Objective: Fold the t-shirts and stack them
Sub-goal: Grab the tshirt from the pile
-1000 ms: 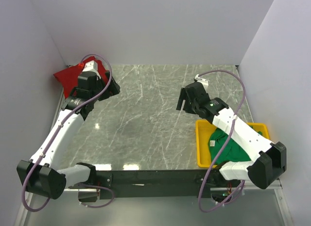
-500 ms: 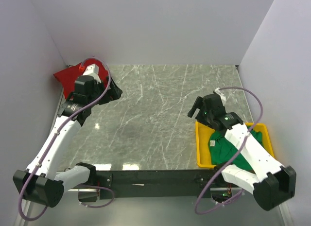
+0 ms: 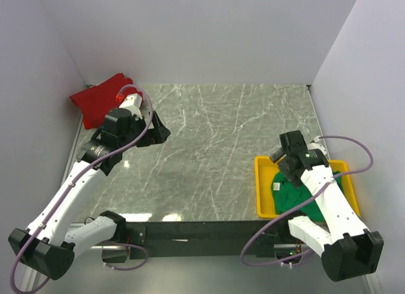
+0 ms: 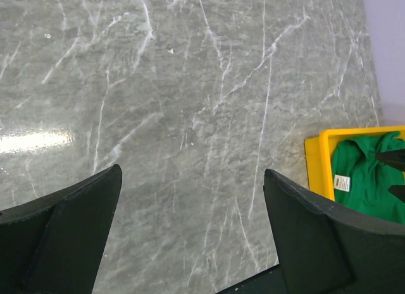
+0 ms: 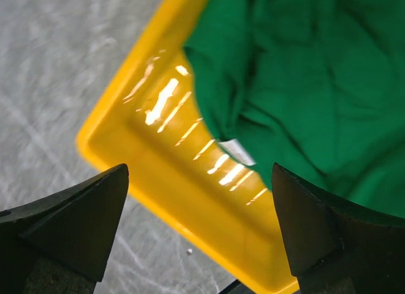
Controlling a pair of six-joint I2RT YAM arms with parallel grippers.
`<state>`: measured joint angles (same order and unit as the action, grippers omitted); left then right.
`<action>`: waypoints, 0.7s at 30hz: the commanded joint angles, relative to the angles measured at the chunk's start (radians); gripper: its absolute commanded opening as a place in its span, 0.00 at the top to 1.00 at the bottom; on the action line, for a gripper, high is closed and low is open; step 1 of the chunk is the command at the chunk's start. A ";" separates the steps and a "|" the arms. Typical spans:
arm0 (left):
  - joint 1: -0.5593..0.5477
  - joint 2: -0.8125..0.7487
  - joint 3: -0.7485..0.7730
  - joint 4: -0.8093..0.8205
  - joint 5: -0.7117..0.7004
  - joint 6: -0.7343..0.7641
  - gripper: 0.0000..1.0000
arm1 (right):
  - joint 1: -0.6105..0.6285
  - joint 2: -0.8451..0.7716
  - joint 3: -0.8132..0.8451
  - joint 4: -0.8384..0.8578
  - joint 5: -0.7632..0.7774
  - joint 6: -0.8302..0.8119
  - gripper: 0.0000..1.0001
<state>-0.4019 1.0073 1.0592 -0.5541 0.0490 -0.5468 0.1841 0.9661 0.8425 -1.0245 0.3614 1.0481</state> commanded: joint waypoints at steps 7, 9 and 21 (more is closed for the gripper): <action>-0.014 -0.090 -0.050 0.016 0.012 -0.045 0.01 | -0.093 0.012 -0.189 0.050 -0.002 0.099 0.00; -0.014 -0.104 -0.051 0.013 0.009 -0.050 0.01 | -0.109 0.040 -0.221 0.073 -0.006 0.093 0.00; -0.014 -0.085 -0.051 0.013 -0.018 -0.025 0.01 | -0.147 0.078 -0.286 0.196 -0.013 0.049 0.00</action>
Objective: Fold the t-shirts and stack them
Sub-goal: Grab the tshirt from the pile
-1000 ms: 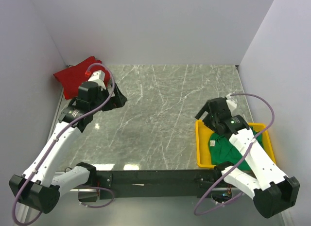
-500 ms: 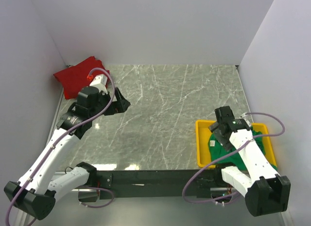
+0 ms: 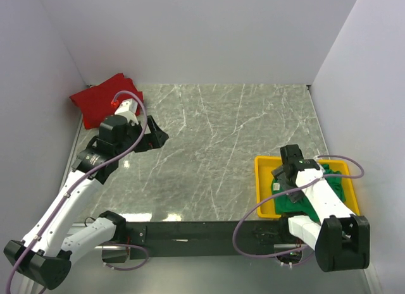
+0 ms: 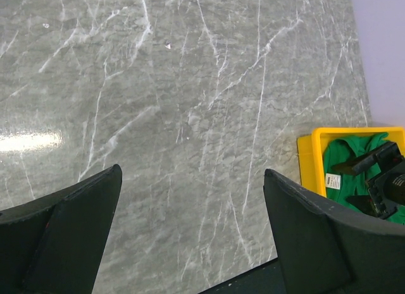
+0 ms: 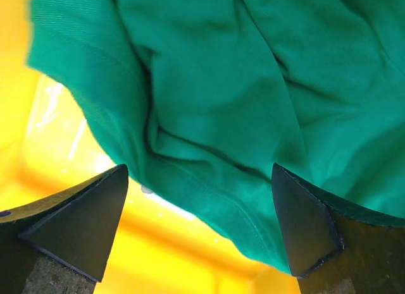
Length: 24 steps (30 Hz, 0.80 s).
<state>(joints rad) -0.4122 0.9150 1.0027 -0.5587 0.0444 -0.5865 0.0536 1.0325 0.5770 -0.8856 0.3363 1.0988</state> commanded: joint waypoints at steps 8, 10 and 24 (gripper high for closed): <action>-0.004 0.030 0.020 0.011 -0.028 0.039 0.01 | -0.028 0.113 -0.003 0.085 -0.063 -0.042 0.14; -0.004 0.031 0.020 0.013 -0.034 0.039 0.01 | -0.029 0.095 0.015 0.071 -0.063 -0.054 0.38; -0.002 0.087 0.013 0.028 -0.031 0.016 0.01 | -0.028 -0.238 0.420 -0.200 0.038 -0.152 1.00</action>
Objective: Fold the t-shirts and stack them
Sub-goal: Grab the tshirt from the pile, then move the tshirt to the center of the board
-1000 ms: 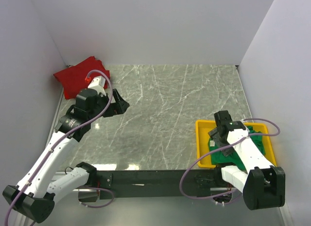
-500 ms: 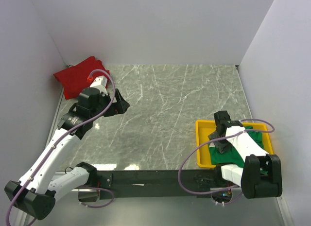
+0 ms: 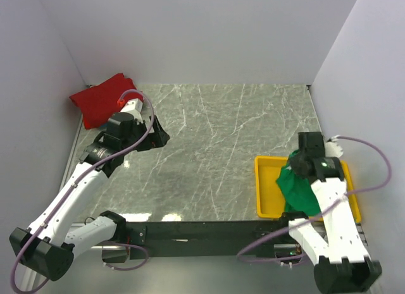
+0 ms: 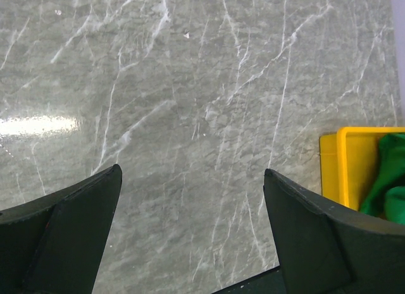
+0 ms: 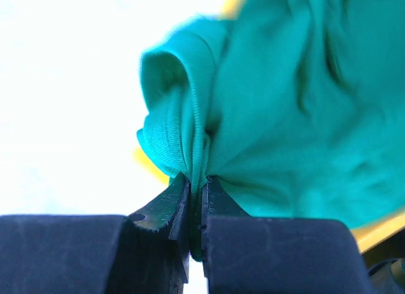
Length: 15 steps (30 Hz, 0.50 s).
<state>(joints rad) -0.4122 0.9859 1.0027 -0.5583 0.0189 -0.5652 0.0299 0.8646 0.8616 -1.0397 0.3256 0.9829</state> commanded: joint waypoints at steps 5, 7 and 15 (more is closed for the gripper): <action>0.000 0.033 0.042 0.054 0.003 -0.016 0.00 | -0.004 -0.105 0.385 0.051 0.015 -0.110 1.00; -0.002 0.036 0.043 0.073 0.001 -0.022 0.01 | -0.004 -0.078 0.441 0.108 -0.064 -0.142 1.00; 0.000 0.071 0.089 0.074 -0.016 -0.050 0.01 | 0.034 0.068 0.674 0.514 -0.386 -0.200 1.00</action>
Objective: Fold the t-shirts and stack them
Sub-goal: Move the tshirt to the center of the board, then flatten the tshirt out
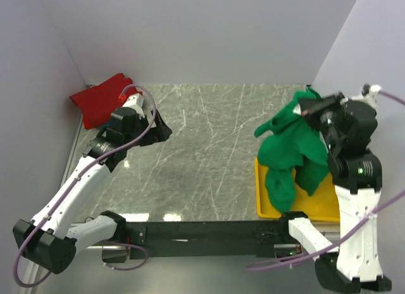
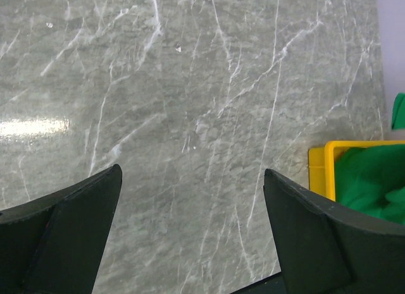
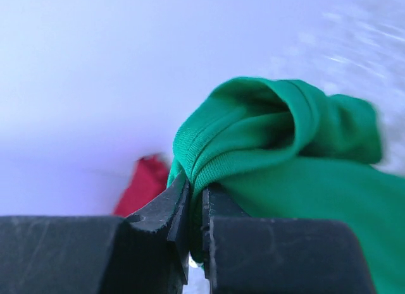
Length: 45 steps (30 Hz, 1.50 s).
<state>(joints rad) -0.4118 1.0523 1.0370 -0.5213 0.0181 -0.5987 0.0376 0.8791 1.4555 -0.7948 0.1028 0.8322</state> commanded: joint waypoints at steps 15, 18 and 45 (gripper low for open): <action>0.074 0.014 0.110 0.037 -0.135 -0.023 0.01 | 0.390 0.603 0.665 0.405 -0.180 -0.154 1.00; 0.109 0.006 0.097 0.038 -0.136 -0.029 0.01 | 0.386 0.595 0.495 0.390 -0.105 -0.093 0.90; 0.209 0.705 0.429 0.152 0.063 -0.081 0.03 | 0.366 1.170 0.468 0.025 -0.356 -0.531 0.27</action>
<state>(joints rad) -0.1993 1.7096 1.3815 -0.4110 0.0345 -0.6640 0.3897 1.9774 1.8496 -0.7277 -0.1822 0.3962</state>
